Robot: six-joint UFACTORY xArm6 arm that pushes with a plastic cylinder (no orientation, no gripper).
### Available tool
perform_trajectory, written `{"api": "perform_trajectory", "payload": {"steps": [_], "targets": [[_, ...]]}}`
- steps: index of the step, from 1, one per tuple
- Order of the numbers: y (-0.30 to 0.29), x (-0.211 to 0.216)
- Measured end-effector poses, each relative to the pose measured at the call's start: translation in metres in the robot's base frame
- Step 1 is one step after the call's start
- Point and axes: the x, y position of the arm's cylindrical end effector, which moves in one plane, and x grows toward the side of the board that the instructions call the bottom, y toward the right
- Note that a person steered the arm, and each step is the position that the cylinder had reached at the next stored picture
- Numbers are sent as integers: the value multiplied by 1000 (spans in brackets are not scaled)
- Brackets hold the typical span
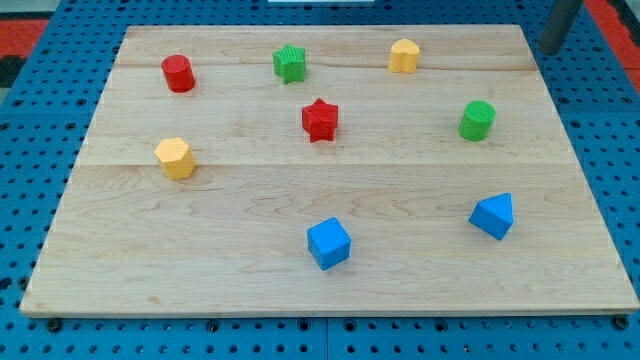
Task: Push the green circle a bit left
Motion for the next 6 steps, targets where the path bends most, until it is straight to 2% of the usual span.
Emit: {"api": "perform_trajectory", "payload": {"steps": [2, 3, 4, 5, 6], "targets": [[0, 5], [-14, 31], [-36, 92], [-55, 118], [-100, 150]]}}
